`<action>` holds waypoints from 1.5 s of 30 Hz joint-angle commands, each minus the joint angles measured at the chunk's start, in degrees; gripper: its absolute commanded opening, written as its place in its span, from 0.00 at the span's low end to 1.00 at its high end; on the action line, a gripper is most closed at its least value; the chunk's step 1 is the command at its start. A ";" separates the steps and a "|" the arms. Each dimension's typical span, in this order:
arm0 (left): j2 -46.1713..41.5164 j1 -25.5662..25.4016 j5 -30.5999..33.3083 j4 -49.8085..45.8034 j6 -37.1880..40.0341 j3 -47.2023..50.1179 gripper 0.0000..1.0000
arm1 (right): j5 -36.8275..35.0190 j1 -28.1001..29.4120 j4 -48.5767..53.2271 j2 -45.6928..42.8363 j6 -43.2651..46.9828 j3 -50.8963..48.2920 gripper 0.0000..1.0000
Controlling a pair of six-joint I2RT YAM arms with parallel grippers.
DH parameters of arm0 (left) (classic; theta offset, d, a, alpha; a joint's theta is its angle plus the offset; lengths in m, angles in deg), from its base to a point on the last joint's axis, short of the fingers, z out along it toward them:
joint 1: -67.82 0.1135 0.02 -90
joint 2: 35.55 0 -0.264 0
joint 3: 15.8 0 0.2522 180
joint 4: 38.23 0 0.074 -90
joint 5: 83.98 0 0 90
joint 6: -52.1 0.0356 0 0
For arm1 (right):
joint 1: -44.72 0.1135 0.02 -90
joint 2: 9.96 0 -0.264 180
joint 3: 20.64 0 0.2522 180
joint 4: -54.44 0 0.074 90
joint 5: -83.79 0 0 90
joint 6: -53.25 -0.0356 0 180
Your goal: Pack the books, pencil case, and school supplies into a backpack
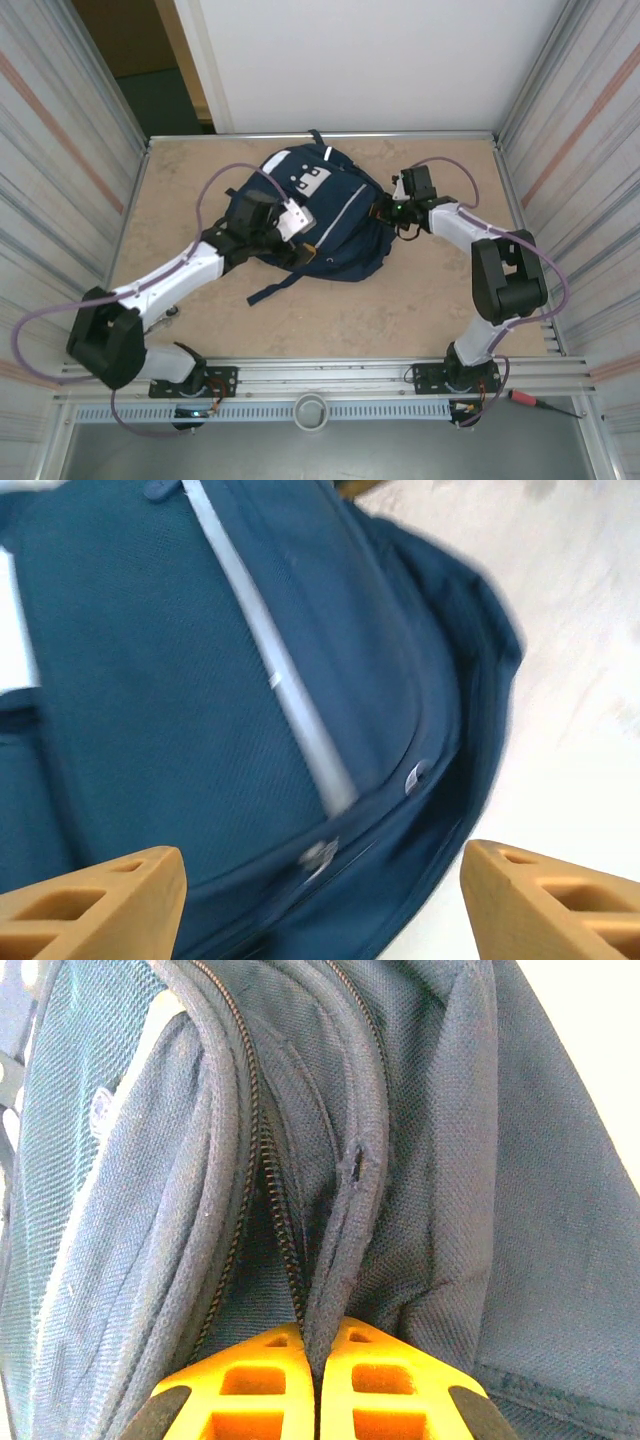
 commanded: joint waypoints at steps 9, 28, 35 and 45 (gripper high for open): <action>11.59 0.63 6.75 10.47 43.57 -2.54 0.70 | 14.43 -3.89 16.61 14.71 15.96 22.17 0.00; 23.53 2.75 2.97 3.24 45.60 -11.30 0.21 | 16.34 -3.52 19.79 18.97 17.77 29.76 0.02; 20.56 1.95 -3.76 -0.94 33.52 -11.94 0.00 | 1.89 -5.30 24.72 15.29 10.21 32.47 0.36; 18.66 2.01 -17.58 -4.33 9.48 -16.12 0.00 | -10.13 4.98 5.19 -15.72 7.06 -0.21 0.51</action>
